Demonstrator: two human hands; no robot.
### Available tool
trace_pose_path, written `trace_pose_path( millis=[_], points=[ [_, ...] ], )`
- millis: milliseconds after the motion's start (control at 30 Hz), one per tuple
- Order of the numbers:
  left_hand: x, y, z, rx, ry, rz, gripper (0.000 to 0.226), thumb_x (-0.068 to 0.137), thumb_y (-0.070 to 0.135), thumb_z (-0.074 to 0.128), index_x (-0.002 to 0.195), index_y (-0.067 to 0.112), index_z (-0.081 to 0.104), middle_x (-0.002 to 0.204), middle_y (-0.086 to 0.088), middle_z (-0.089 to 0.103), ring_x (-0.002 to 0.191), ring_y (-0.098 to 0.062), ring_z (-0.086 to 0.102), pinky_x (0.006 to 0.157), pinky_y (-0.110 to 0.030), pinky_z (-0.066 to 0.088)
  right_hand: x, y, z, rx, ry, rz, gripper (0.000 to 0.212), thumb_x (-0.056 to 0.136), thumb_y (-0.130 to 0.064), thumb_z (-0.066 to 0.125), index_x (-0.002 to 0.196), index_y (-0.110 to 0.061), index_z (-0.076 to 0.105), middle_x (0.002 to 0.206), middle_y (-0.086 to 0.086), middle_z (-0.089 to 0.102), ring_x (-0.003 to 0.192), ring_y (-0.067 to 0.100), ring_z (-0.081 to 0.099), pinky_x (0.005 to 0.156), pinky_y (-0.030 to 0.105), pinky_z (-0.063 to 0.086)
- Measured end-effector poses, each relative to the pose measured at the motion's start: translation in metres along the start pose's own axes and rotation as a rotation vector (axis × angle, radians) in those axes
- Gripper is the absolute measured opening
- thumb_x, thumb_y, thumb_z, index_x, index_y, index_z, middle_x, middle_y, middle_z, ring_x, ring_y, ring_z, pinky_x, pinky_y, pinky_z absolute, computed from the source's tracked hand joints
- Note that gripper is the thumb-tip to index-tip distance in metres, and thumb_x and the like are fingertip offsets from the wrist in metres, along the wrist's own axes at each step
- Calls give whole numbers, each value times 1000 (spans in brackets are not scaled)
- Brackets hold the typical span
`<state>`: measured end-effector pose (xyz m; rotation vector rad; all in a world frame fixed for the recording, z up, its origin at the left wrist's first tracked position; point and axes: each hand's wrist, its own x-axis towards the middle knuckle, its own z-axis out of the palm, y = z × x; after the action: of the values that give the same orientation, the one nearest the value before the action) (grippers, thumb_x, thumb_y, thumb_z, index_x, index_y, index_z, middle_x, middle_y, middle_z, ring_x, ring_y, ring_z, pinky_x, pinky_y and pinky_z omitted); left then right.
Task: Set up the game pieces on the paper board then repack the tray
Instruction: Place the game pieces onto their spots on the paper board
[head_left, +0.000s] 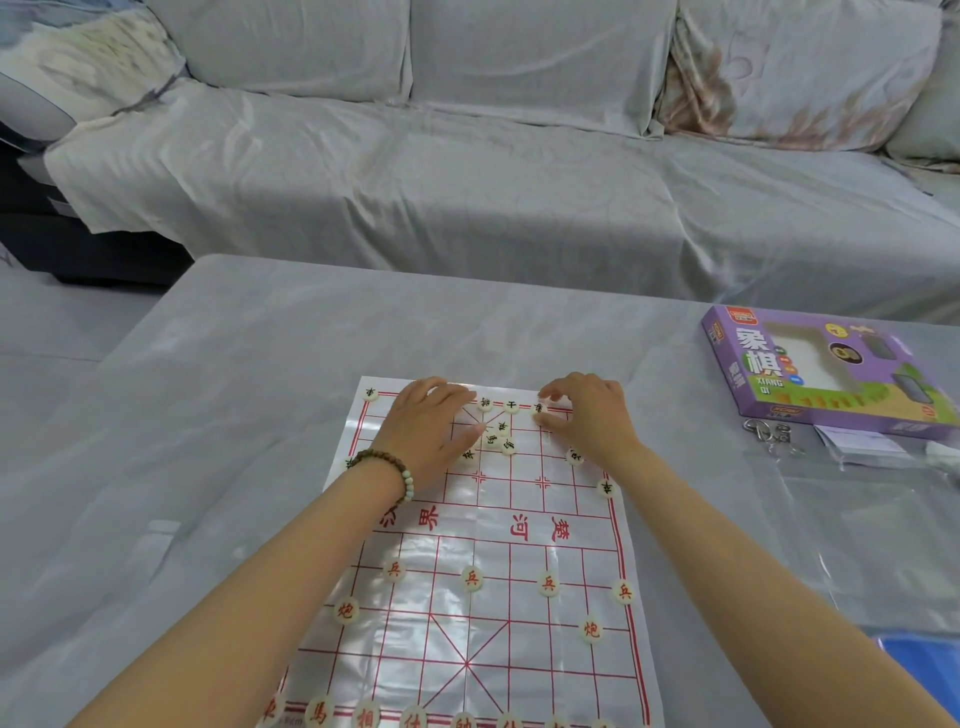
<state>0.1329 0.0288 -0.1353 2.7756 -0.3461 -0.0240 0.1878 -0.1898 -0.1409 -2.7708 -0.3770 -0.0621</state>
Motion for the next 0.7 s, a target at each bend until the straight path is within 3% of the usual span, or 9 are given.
trace_pose_path(
  millis=[133, 367, 533, 700],
  points=[
    [-14, -4, -5, 15, 63, -63, 49, 84, 57, 52, 123, 28, 51, 126, 11, 49, 122, -12, 34, 104, -28, 24, -14, -19, -1, 93, 27, -40, 27, 83, -45, 63, 104, -26, 66, 105, -8, 62, 103, 12, 52, 92, 27, 25],
    [-22, 9, 8, 55, 69, -165, 43, 75, 63, 58, 105, 31, 54, 106, 11, 54, 106, -12, 40, 93, -27, 29, -38, -36, 12, 65, 0, -17, 30, 78, -51, 66, 94, -26, 63, 104, -8, 60, 103, 12, 52, 94, 28, 27],
    [-23, 14, 11, 26, 95, -203, 44, 77, 61, 58, 108, 31, 54, 107, 11, 55, 105, -13, 40, 91, -27, 29, -41, -37, 13, 47, -9, -19, 28, 82, -45, 64, 102, -26, 65, 108, -8, 60, 106, 13, 51, 98, 29, 25],
    [-26, 6, 4, -1, 124, -219, 49, 78, 59, 58, 116, 30, 54, 120, 10, 53, 115, -14, 39, 99, -29, 29, -42, -35, 10, 47, -33, -16, 33, 80, -50, 65, 104, -27, 63, 110, -8, 60, 106, 13, 51, 99, 31, 29]
  ],
)
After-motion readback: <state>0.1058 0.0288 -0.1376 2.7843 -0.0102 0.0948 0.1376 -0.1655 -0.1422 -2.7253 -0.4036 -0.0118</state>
